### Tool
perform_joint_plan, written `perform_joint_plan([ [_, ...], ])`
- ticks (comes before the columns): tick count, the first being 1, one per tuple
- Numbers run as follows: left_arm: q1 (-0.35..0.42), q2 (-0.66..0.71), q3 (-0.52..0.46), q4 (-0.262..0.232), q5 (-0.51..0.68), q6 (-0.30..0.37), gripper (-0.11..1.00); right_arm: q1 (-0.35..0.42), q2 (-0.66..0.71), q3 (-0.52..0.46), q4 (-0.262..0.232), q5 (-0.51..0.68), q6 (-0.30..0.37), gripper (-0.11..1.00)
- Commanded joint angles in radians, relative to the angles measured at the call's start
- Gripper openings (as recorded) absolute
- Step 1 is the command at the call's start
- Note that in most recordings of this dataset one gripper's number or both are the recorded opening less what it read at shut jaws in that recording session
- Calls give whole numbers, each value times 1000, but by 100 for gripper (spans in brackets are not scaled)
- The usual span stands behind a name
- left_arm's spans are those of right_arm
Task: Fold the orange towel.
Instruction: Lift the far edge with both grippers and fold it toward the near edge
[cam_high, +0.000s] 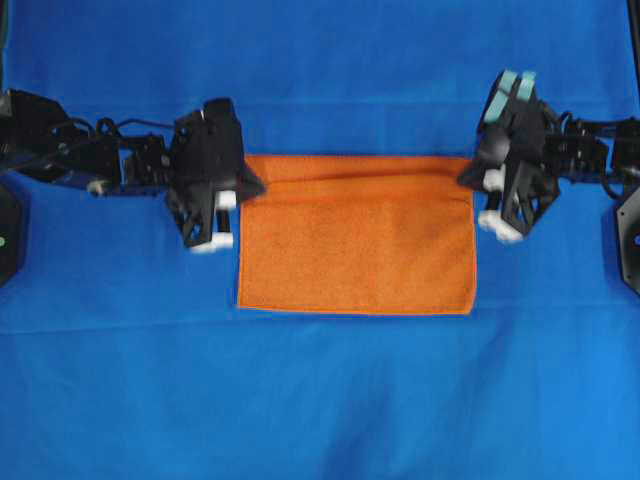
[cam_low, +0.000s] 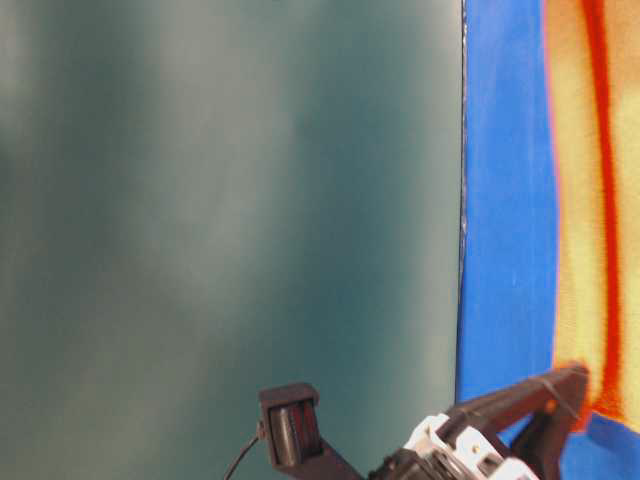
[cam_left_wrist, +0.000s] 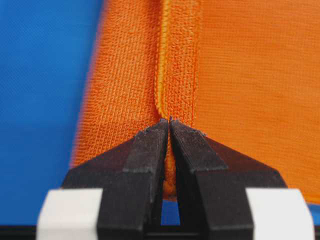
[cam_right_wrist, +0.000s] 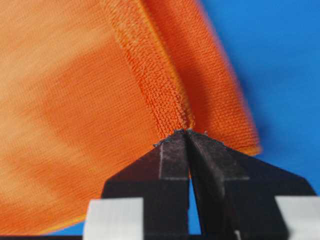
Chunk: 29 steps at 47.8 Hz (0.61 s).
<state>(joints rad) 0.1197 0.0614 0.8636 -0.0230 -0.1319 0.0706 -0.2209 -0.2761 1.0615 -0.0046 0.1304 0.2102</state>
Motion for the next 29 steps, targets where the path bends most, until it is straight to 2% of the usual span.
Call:
perform_joint_plan([
  [1,-63,-28,-12,-2,15,-14,1,55,-15,-5,3,11,31,2],
  [18,-204,-21,-6,-3,18,-129,1,272,-12,-2,3,17,193,2],
  [29,-252,-17,-12,-2,18,-158,1,331,0,-6,3,17,255,2],
])
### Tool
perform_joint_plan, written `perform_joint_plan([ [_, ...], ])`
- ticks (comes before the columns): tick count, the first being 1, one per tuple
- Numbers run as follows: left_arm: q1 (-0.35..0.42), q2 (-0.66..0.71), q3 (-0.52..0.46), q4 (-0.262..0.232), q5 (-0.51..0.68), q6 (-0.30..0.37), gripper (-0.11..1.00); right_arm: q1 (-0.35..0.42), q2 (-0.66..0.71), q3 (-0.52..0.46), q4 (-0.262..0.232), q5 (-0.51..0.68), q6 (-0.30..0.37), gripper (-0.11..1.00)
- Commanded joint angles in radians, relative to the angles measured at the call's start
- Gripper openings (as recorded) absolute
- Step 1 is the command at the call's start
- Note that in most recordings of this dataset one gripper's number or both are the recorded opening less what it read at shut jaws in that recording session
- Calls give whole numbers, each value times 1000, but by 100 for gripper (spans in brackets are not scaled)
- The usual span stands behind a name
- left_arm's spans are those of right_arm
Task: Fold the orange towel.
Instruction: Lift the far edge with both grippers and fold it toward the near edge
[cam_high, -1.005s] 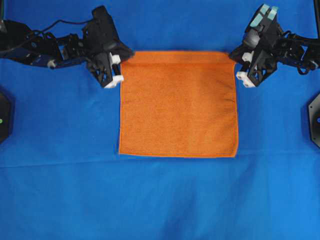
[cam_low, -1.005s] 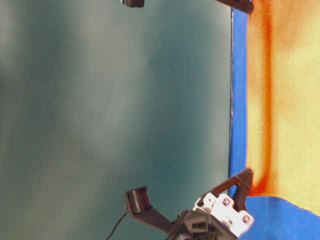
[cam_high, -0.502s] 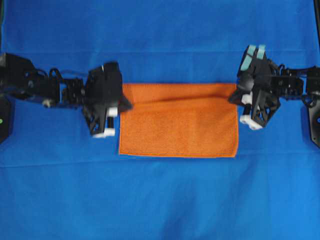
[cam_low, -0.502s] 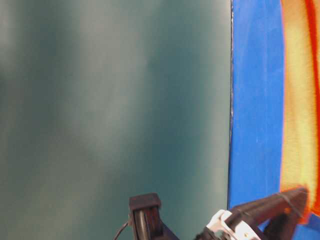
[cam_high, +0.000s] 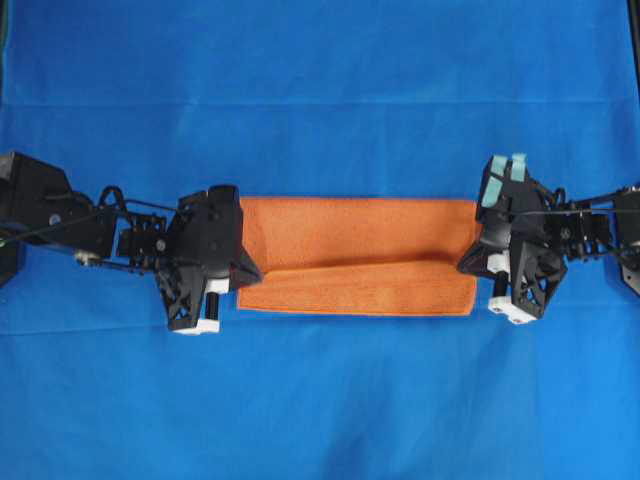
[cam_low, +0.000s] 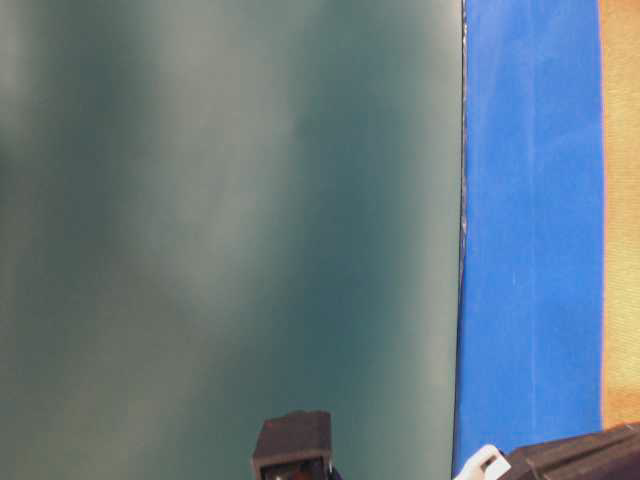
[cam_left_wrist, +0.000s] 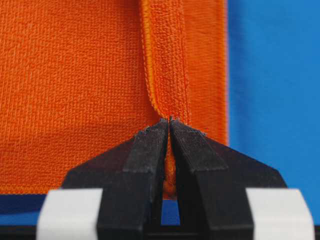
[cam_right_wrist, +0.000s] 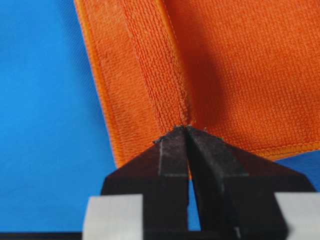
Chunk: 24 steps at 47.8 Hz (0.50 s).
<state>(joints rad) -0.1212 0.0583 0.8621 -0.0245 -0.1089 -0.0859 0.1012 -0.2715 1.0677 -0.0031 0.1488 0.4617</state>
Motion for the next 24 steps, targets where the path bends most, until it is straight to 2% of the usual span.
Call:
perform_joint_plan([
  [1,-11,-14,-11,-2,-5,-2,1,9,-3,-12,2,-2,5,2],
  [20,-11,-12,-14,0,-14,-2,2,23,6,-20,2,-2,11,2],
  [24,-11,-12,-15,-2,-17,-3,7,31,8,-20,3,0,17,3],
])
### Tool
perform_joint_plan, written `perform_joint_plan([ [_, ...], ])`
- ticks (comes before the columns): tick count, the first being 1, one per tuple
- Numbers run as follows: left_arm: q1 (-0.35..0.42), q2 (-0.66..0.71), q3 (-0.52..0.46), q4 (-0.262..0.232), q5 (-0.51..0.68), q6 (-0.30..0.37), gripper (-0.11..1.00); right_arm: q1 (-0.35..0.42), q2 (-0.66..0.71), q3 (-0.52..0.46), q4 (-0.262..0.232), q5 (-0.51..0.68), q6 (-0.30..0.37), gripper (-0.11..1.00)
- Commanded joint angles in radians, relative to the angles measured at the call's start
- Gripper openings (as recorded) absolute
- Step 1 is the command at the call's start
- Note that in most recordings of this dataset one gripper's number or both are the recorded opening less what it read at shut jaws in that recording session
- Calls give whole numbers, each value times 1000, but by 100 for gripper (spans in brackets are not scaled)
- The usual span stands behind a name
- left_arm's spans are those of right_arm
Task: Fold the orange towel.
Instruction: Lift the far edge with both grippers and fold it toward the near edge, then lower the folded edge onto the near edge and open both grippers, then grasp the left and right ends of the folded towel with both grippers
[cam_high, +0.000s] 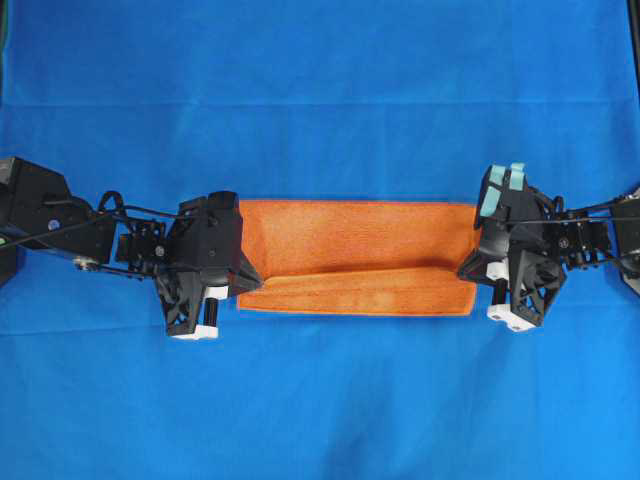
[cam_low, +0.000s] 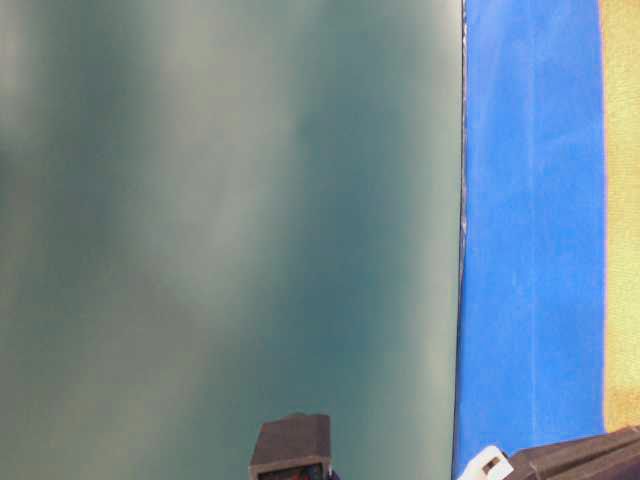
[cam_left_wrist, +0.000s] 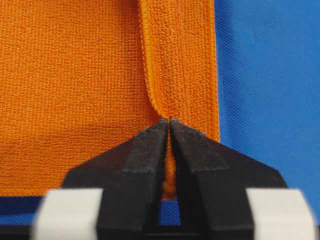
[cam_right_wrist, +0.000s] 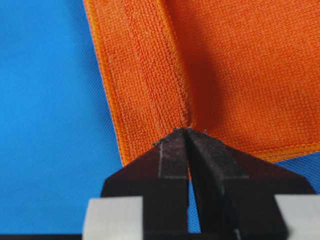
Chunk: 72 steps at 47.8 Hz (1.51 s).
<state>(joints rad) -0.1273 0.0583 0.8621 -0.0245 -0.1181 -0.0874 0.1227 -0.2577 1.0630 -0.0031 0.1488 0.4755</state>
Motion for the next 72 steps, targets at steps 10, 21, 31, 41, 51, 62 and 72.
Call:
perform_joint_plan([
  [10,-34,-23,-28,-2,-6,0,59,67,-6,-15,5,-5,37,43],
  [21,-41,-78,-37,-2,8,34,70,74,-25,-15,-14,5,29,51],
  [31,32,-97,-43,0,11,87,67,-23,-77,-11,-104,26,29,51],
  [41,147,-95,-48,-2,21,123,67,-169,-103,-8,-207,63,29,51],
  [51,209,-81,-46,-2,40,137,67,-229,-89,-14,-256,74,29,52],
  [62,224,-17,-49,-2,40,140,67,-249,-17,-35,-279,67,29,52],
  [72,247,35,-44,-2,41,140,67,-273,74,-52,-293,63,29,52],
])
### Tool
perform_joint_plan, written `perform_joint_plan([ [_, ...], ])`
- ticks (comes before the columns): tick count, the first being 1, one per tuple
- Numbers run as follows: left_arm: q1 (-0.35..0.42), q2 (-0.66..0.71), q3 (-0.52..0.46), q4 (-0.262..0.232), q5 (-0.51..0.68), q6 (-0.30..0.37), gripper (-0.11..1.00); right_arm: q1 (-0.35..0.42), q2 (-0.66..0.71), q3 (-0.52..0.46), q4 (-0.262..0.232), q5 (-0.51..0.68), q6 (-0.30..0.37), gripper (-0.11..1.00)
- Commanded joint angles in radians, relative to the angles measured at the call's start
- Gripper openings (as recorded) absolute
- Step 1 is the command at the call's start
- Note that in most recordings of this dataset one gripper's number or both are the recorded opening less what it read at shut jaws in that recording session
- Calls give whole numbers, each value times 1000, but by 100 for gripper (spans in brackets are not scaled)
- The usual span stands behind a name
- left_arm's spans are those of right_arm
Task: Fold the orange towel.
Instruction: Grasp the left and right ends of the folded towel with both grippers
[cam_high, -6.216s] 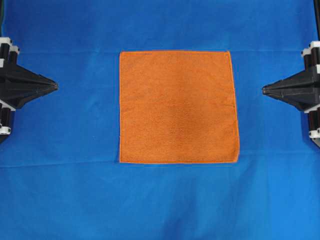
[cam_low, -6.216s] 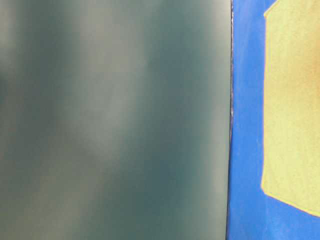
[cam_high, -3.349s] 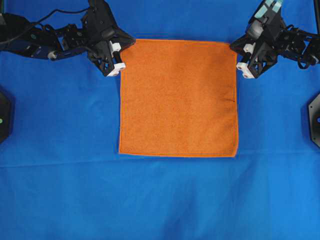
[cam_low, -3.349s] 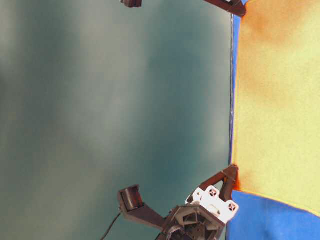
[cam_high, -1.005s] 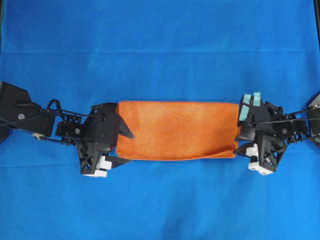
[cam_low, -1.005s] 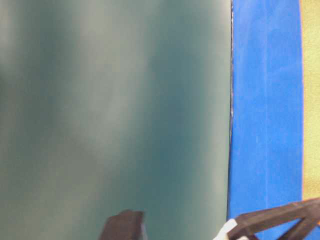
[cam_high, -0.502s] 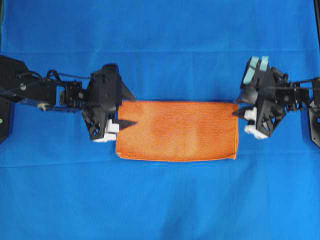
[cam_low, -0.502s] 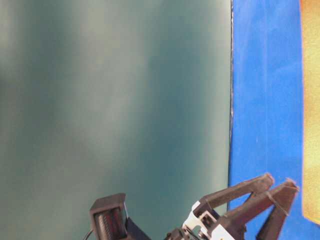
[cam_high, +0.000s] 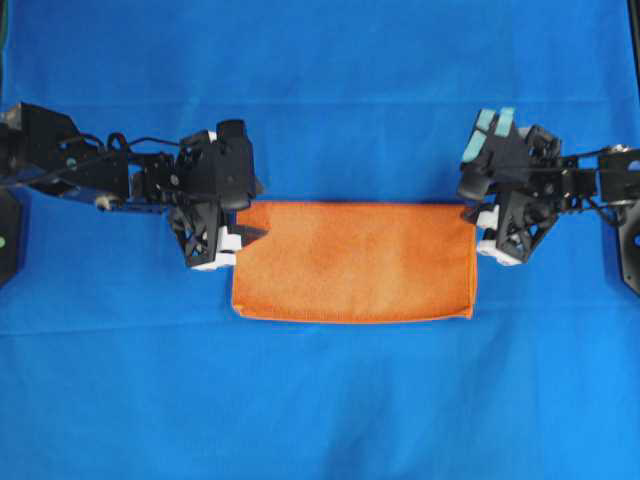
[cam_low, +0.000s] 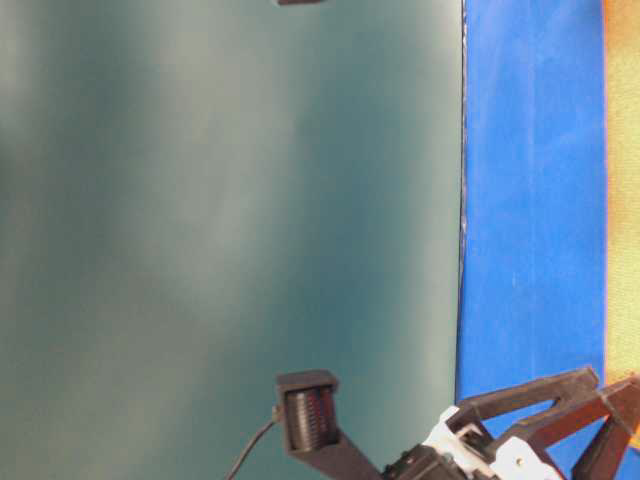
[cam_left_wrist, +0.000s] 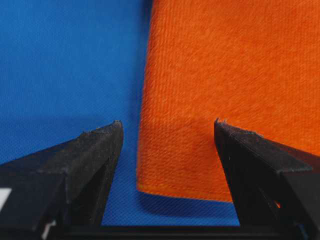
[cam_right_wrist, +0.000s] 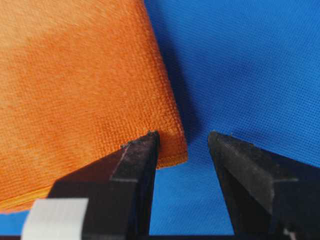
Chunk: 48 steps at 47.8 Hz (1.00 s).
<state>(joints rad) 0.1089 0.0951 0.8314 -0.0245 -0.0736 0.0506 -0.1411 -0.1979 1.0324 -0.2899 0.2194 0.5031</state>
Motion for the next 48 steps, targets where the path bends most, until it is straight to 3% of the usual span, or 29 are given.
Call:
perform_joint_plan([
  [1,12,3,-12,0,-5,2,67,-11,20,-21,-6,-11,2,52],
  [12,18,18,-9,0,6,0,59,-18,40,-21,-6,-34,2,52],
  [20,17,18,-11,-2,34,-2,36,-17,40,-21,-6,-35,-2,47],
  [23,18,18,-11,0,40,-9,26,-14,40,-21,-6,-35,-3,38],
  [28,17,18,-12,0,43,-11,9,-11,40,-21,-8,-35,-5,8],
  [30,17,18,-14,-2,43,-11,4,-11,40,-21,-8,-37,-6,3],
  [48,17,-8,-40,0,80,3,3,-11,-6,-26,-9,-38,-6,3],
])
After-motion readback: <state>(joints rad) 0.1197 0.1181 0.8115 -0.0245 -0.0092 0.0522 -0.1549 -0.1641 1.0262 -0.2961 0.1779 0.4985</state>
